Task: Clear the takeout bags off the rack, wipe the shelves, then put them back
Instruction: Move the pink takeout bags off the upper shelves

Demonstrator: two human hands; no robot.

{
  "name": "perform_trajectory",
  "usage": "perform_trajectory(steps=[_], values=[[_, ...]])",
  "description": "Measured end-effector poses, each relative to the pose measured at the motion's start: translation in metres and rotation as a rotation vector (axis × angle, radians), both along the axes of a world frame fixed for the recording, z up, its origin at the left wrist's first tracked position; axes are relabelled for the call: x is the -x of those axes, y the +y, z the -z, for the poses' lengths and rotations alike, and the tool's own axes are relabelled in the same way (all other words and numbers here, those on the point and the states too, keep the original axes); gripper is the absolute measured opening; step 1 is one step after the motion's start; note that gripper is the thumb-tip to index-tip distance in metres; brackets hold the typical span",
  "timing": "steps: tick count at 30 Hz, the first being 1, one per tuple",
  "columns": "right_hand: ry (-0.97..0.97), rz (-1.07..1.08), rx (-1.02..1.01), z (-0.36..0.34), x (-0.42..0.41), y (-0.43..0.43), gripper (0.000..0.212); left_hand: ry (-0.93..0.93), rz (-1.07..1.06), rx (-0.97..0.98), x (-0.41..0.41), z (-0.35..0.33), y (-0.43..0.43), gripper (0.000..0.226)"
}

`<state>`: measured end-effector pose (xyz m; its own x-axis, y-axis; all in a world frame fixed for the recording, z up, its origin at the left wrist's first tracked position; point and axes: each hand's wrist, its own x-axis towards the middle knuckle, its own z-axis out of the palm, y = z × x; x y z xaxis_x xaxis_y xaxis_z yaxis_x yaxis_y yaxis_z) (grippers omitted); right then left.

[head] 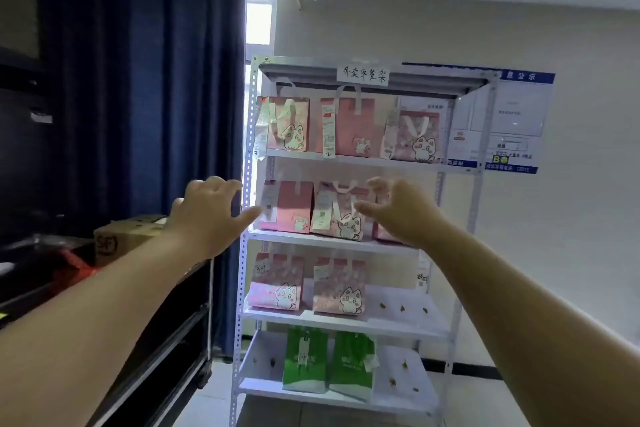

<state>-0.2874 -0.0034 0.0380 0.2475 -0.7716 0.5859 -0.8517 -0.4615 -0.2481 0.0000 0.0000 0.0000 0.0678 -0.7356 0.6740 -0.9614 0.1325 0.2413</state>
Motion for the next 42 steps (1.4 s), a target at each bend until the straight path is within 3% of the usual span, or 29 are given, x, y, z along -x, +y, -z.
perform_trajectory(steps=[12,25,42], values=[[-0.063,-0.052,0.072,-0.02,-0.089,-0.195,0.049,0.007,0.025,0.012,-0.092,-0.034,-0.194,0.056],[0.008,-0.037,0.117,-0.021,-0.104,-0.402,0.042,0.007,0.104,0.061,-0.114,-0.02,-0.406,0.049],[-0.21,0.095,0.211,-0.069,-0.155,-0.686,0.042,-0.045,0.087,0.153,-0.141,-0.072,-0.662,0.053]])
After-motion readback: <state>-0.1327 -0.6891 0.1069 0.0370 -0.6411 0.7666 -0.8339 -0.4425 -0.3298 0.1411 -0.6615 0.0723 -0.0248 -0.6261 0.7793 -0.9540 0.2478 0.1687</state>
